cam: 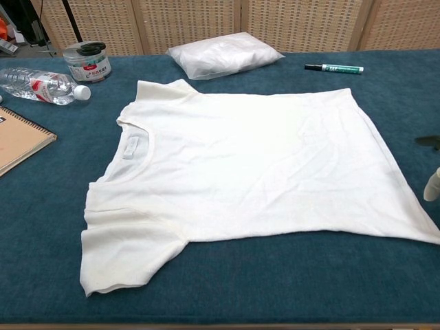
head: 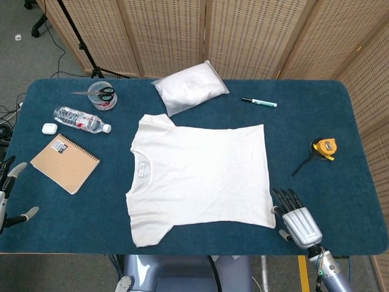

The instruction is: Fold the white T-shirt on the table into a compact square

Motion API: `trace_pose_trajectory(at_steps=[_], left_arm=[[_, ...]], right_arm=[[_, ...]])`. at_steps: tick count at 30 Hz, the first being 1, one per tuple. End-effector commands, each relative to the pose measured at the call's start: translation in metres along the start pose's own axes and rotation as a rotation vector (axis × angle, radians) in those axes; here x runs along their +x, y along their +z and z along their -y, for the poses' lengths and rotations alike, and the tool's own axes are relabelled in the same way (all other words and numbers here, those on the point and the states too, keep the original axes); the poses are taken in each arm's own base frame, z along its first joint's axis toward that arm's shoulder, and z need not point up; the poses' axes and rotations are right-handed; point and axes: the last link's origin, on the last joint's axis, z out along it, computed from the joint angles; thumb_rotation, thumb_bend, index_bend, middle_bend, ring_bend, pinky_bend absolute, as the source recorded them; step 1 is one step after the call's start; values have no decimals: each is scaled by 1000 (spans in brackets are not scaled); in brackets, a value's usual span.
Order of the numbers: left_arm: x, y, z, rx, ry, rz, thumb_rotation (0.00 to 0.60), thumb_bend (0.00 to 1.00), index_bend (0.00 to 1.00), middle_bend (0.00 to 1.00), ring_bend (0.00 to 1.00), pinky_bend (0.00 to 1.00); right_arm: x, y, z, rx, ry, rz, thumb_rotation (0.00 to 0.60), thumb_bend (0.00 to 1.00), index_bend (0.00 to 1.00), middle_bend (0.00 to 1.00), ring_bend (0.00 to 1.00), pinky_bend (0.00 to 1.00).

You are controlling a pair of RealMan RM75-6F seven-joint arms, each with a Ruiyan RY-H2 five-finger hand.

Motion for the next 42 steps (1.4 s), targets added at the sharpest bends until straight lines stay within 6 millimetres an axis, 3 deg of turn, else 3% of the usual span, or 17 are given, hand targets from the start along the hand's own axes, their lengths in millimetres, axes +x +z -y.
trace_pose_trajectory(at_steps=[1,20,27,32,42], left_arm=[[0,0,0,2,-1,1,600,0,0,0,0,0],[0,1,1,7,-1,5,600,0,0,0,0,0],[0,2,2,10,-3,6,600,0,0,0,0,0],[0,2,2,11,-2,6,600,0,0,0,0,0],[-1,2,1,11,0,9,600,0,0,0,0,0]], right_arm=[[-4,4,1,-1,-9,8,600,1,400,0,0,0],[-16,19,17,1,-32,35,600,55,424,0,0,0],[-18,24,19,-1,-50,34,600,185,433,0,0,0],[-17,25,20,5,-59,33,600,347,443,0,0,0],[-18,26,24,17,-59,42,600,388,452,0,0,0]])
